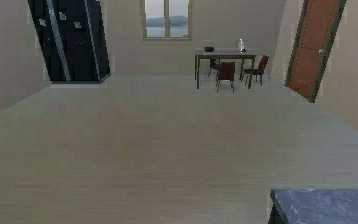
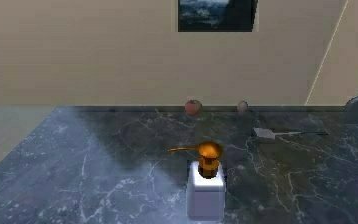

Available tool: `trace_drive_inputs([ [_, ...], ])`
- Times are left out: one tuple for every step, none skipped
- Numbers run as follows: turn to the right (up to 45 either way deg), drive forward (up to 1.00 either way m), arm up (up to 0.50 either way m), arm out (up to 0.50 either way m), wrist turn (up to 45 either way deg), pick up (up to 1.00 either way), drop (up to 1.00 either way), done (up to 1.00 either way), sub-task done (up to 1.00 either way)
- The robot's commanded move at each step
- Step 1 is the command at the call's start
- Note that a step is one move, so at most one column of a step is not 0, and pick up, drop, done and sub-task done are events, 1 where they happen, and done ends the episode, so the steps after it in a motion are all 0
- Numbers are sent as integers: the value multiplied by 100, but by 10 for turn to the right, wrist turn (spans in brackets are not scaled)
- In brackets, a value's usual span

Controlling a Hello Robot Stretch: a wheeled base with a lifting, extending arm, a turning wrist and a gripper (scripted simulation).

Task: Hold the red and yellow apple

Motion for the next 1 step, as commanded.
trace_drive_inputs([
  [0, 0, 50, 0, 0, 0, 0, 0, 0],
])
